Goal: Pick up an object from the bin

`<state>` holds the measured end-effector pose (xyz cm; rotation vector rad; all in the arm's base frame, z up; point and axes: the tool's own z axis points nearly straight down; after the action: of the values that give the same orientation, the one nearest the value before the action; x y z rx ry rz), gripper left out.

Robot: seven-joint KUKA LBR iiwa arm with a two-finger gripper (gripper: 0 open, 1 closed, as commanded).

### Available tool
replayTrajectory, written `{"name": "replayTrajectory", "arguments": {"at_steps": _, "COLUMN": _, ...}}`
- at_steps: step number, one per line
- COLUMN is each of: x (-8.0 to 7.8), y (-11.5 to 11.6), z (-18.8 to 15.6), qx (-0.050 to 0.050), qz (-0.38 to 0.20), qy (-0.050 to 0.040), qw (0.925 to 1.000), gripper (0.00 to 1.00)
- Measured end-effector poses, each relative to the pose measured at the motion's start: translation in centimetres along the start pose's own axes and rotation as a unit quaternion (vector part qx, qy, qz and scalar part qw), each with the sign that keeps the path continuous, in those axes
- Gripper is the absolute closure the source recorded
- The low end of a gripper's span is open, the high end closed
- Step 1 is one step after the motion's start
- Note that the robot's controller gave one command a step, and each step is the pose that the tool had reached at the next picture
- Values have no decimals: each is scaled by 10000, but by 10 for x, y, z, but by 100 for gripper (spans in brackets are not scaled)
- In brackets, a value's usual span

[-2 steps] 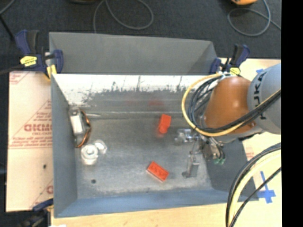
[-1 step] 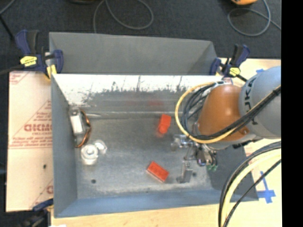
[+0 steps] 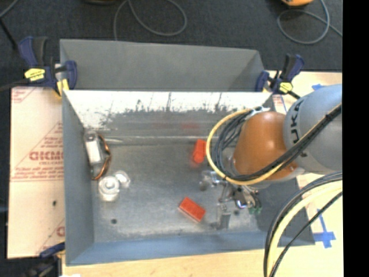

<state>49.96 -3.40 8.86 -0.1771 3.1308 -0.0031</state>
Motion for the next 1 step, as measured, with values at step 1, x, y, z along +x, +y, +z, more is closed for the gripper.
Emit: {"name": "replayTrajectory", "arguments": {"at_steps": 1, "x": 18, "y": 33, "z": 18, "qx": 2, "qz": -93, "qy": 2, "qw": 10000, "gripper": 100}}
